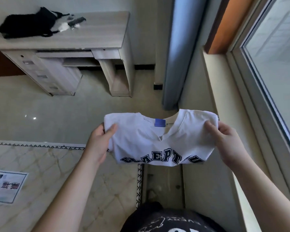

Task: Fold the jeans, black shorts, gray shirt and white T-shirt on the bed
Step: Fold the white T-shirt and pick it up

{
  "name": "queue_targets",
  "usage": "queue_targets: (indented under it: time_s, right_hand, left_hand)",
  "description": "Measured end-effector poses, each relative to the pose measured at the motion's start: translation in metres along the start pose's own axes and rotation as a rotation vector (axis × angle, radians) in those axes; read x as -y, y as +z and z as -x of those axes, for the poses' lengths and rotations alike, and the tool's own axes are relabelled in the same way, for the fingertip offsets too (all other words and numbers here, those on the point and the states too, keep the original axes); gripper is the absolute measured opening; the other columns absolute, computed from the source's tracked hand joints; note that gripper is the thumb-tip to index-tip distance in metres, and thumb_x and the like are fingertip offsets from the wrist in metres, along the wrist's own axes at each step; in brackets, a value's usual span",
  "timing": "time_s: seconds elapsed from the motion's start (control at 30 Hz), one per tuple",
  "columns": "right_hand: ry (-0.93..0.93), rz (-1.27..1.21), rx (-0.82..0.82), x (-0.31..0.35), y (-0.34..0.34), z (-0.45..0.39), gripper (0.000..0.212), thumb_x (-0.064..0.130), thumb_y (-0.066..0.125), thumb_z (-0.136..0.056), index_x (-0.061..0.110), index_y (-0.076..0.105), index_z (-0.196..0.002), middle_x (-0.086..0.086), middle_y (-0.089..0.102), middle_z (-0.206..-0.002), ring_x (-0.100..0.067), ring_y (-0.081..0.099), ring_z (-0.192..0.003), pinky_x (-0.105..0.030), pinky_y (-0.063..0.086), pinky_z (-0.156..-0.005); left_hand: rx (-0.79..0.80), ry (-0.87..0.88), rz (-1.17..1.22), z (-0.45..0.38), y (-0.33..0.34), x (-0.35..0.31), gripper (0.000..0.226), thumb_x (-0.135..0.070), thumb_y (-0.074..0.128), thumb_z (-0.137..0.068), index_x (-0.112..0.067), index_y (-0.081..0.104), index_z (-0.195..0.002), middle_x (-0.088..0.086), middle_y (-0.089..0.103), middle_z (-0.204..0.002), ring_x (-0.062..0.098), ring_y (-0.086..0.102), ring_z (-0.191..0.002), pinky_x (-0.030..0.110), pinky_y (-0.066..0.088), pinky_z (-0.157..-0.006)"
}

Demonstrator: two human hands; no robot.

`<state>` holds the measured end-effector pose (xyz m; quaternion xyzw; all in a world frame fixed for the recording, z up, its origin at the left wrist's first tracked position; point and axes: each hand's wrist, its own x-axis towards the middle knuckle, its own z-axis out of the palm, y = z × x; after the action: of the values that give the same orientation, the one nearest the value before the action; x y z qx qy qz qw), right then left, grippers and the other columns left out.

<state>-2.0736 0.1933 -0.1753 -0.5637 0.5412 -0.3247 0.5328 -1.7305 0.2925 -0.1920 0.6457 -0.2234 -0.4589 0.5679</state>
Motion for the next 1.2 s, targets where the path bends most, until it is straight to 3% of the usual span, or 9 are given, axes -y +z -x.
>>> queue_targets:
  time_s: [0.1,0.3,0.43,0.53,0.67,0.83,0.93,1.07,1.2]
  right_hand:
    - [-0.002,0.019,0.005,0.015,0.008,-0.036,0.025,0.045,0.055,-0.095,0.027,0.072,-0.090,0.006,0.075,-0.085,-0.003,0.068,-0.075,-0.012,0.048,-0.057]
    - [0.025,0.028,-0.006,0.040,0.027,-0.112,0.027,0.042,0.054,-0.097,0.021,0.071,-0.095,-0.006,0.074,-0.094,-0.012,0.069,-0.083,-0.026,0.052,-0.069]
    - [0.021,0.046,0.038,0.055,0.039,-0.182,0.030,0.040,0.054,-0.097,0.016,0.070,-0.095,-0.018,0.070,-0.100,-0.031,0.068,-0.087,-0.049,0.054,-0.077]
    - [0.012,0.055,0.056,0.057,0.046,-0.249,0.035,0.042,0.054,-0.096,0.011,0.068,-0.093,-0.021,0.068,-0.100,-0.027,0.066,-0.082,-0.043,0.051,-0.075]
    - [0.026,0.031,0.183,0.069,0.064,-0.355,0.054,0.047,0.053,-0.092,-0.006,0.057,-0.099,-0.036,0.057,-0.105,-0.036,0.058,-0.077,-0.038,0.041,-0.075]
    - [0.076,0.027,0.334,0.103,0.099,-0.473,0.050,0.052,0.055,-0.086,0.003,0.063,-0.093,-0.008,0.062,-0.080,-0.018,0.057,-0.077,-0.039,0.047,-0.071]
    - [0.076,0.055,0.401,0.123,0.124,-0.532,0.047,0.054,0.055,-0.084,0.009,0.066,-0.091,-0.009,0.065,-0.078,-0.019,0.059,-0.073,-0.038,0.048,-0.067]
    - [0.054,0.047,0.454,0.145,0.159,-0.589,0.036,0.050,0.057,-0.085,0.016,0.069,-0.091,-0.016,0.070,-0.092,-0.015,0.062,-0.076,-0.042,0.054,-0.073]
    - [0.023,0.051,0.505,0.168,0.194,-0.624,0.020,0.046,0.060,-0.087,0.029,0.070,-0.090,-0.011,0.071,-0.095,-0.018,0.063,-0.080,-0.046,0.056,-0.080]
  left_hand:
    - [0.003,-0.017,0.019,-0.037,0.000,-0.006,0.017,-0.026,0.063,-0.093,-0.018,0.067,-0.107,0.005,0.074,-0.108,0.020,0.070,-0.099,0.037,0.055,-0.080]
    - [0.004,-0.002,0.035,-0.113,0.009,-0.031,0.014,-0.023,0.064,-0.092,-0.018,0.069,-0.105,0.006,0.074,-0.108,0.019,0.070,-0.100,0.037,0.053,-0.085]
    - [-0.016,0.009,0.041,-0.169,0.021,-0.044,0.011,-0.020,0.063,-0.093,-0.018,0.071,-0.101,0.008,0.074,-0.108,0.021,0.069,-0.098,0.042,0.050,-0.091]
    - [-0.062,-0.008,0.032,-0.216,0.033,-0.053,0.012,-0.020,0.062,-0.094,-0.018,0.071,-0.102,0.007,0.073,-0.109,0.022,0.069,-0.101,0.042,0.050,-0.092]
    - [-0.171,-0.018,0.033,-0.282,0.053,-0.074,0.012,-0.020,0.062,-0.094,-0.017,0.070,-0.103,0.005,0.074,-0.107,0.022,0.069,-0.101,0.040,0.051,-0.089]
    - [-0.320,-0.024,0.017,-0.347,0.067,-0.111,0.013,-0.021,0.061,-0.095,-0.019,0.069,-0.105,0.004,0.075,-0.105,0.023,0.070,-0.099,0.038,0.054,-0.079]
    - [-0.374,0.002,-0.025,-0.376,0.061,-0.129,0.019,-0.030,0.062,-0.095,-0.022,0.069,-0.110,0.003,0.074,-0.107,0.022,0.071,-0.099,0.033,0.057,-0.072]
    - [-0.492,0.038,-0.021,-0.402,0.051,-0.147,0.034,-0.042,0.069,-0.084,-0.024,0.069,-0.113,0.003,0.073,-0.111,0.024,0.069,-0.104,0.042,0.054,-0.083]
    - [-0.581,0.048,0.022,-0.414,0.039,-0.157,0.038,-0.048,0.071,-0.078,-0.028,0.070,-0.111,0.004,0.073,-0.110,0.027,0.069,-0.104,0.043,0.054,-0.084]
